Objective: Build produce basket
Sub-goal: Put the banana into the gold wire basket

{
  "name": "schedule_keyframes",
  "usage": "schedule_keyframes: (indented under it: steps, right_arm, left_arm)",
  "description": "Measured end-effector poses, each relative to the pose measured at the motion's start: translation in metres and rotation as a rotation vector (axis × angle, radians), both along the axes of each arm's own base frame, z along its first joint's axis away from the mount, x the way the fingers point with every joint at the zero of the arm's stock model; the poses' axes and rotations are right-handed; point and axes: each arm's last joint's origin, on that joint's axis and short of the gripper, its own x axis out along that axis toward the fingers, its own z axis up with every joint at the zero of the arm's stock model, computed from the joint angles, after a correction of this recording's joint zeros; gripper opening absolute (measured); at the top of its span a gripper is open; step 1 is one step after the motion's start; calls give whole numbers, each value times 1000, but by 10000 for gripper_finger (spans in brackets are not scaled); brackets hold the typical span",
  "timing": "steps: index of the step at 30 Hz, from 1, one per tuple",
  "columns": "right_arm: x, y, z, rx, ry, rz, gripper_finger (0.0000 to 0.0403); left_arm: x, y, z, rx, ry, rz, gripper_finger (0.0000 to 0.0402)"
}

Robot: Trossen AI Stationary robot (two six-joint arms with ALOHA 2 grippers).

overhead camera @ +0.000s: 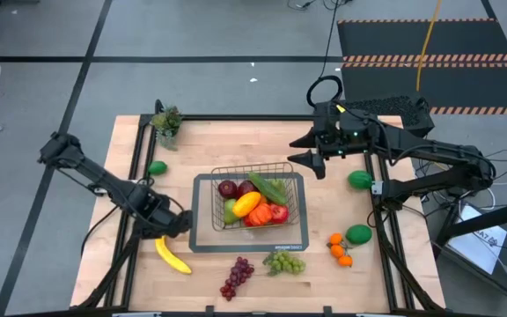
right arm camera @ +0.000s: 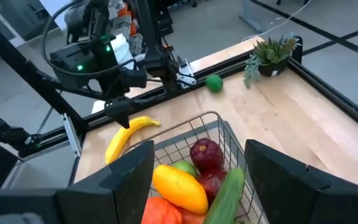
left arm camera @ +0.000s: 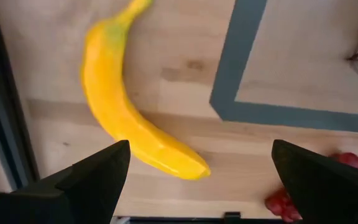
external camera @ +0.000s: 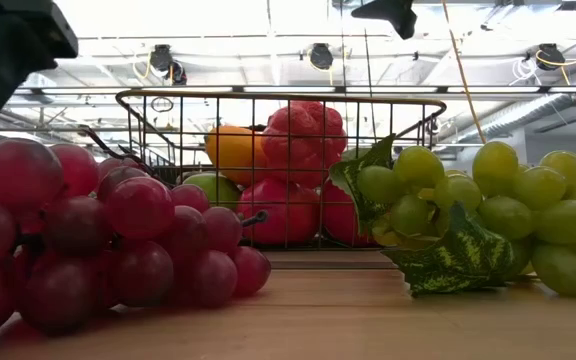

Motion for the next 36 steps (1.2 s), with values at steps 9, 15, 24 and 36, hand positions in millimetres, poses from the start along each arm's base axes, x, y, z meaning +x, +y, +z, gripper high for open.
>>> schedule_keyframes:
  steps: [9, 15, 24, 36]
  right_arm:
    - [-7, 2, 2, 0, 7, 1, 247]
    - [-7, 2, 3, -4, 4, 2, 247]
    - [-7, 2, 3, -15, 5, 4, 247]
    - [-7, 1, 3, -12, -4, -5, 247]
  left_arm:
    - [-2, -11, -27, -3, 109, -22, 392]
    - [-6, -14, -49, 8, 226, -85, 392]
    - [-5, -15, -77, 16, 236, -122, 392]
    - [-8, -12, -91, 20, 207, -172, 358]
